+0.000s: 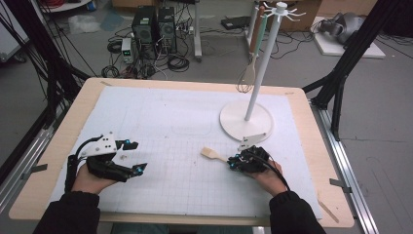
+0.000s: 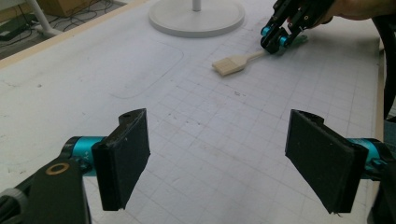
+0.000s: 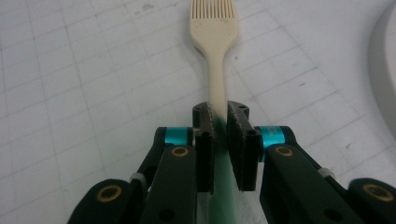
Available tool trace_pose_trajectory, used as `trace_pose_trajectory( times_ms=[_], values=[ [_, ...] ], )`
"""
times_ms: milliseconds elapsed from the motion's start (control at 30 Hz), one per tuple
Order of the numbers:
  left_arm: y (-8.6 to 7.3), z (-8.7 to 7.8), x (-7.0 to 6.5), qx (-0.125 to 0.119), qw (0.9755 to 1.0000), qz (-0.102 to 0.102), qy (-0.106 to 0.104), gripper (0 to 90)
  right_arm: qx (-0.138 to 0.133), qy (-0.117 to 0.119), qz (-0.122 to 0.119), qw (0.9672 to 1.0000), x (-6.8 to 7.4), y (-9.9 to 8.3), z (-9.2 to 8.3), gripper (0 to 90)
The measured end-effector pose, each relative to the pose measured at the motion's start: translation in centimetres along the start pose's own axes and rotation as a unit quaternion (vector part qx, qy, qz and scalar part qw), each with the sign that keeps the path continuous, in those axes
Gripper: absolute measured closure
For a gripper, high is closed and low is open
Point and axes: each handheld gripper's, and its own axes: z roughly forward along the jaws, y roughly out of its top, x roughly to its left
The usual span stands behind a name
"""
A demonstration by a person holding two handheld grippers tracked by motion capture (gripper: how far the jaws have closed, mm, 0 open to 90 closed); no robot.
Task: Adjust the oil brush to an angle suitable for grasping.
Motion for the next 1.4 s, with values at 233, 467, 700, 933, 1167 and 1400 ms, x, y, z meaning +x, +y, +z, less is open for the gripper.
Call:
trace_pose_trajectory(
  times_ms=[233,467,700,933,1167,1400],
  values=[
    [0.0,0.1,-0.1,0.003,1.0000,0.003,-0.002,22.1,-0.024,0.001,0.005,0.9997,0.2,0.2,-1.1,81.8],
    [0.3,0.3,-0.3,0.006,0.9999,0.008,-0.006,22.1,-0.038,0.026,-0.002,0.9989,0.8,1.0,-2.0,81.7],
    [0.7,0.7,-0.6,0.014,0.9997,0.014,-0.016,22.3,-0.042,0.052,-0.028,0.9973,2.1,2.1,-2.5,81.7],
    [1.5,1.1,-1.0,0.018,0.9991,0.026,-0.028,22.9,-0.049,0.070,-0.054,0.9949,3.1,3.5,-3.3,81.6],
    [2.3,1.4,-1.4,0.020,0.9984,0.035,-0.040,23.5,-0.054,0.076,-0.065,0.9934,3.8,4.4,-3.7,81.6],
    [3.1,2.0,-1.7,0.024,0.9975,0.043,-0.051,23.5,-0.060,0.085,-0.076,0.9916,4.2,5.4,-4.3,81.6]
  ],
)
